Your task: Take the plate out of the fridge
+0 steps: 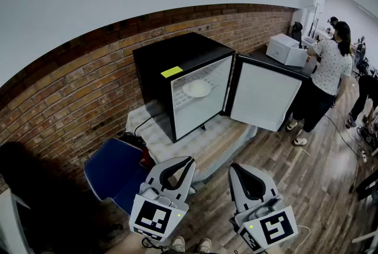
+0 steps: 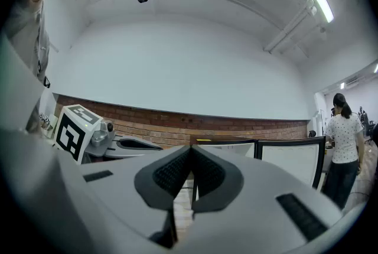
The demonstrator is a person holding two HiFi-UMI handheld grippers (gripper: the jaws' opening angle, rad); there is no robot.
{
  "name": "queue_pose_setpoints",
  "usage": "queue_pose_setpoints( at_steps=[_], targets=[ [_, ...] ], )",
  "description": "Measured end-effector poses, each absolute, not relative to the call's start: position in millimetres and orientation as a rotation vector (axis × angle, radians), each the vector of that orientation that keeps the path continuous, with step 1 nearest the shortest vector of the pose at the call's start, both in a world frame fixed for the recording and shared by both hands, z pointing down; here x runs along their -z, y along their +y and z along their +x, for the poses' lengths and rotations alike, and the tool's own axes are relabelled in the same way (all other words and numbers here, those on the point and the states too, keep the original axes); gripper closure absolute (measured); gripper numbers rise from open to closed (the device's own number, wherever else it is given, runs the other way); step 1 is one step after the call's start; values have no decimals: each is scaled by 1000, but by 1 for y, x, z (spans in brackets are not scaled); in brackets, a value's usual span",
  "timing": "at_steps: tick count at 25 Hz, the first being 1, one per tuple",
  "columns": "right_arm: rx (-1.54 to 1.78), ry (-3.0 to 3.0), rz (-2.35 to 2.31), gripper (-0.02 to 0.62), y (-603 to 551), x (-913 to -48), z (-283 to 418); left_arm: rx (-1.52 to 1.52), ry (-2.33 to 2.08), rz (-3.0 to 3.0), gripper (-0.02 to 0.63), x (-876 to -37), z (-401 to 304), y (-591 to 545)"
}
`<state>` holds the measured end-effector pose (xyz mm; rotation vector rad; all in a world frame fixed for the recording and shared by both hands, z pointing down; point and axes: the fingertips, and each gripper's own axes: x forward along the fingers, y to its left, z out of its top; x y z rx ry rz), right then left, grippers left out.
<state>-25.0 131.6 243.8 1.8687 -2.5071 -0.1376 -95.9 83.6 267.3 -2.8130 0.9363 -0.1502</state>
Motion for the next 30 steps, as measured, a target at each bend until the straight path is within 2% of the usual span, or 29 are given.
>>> queue_pose_setpoints(
  at_steps=[30],
  targets=[
    [134,-2551,1792,568,145,-256,21,150,1002,-2779,581,-271,-56,104]
  ],
)
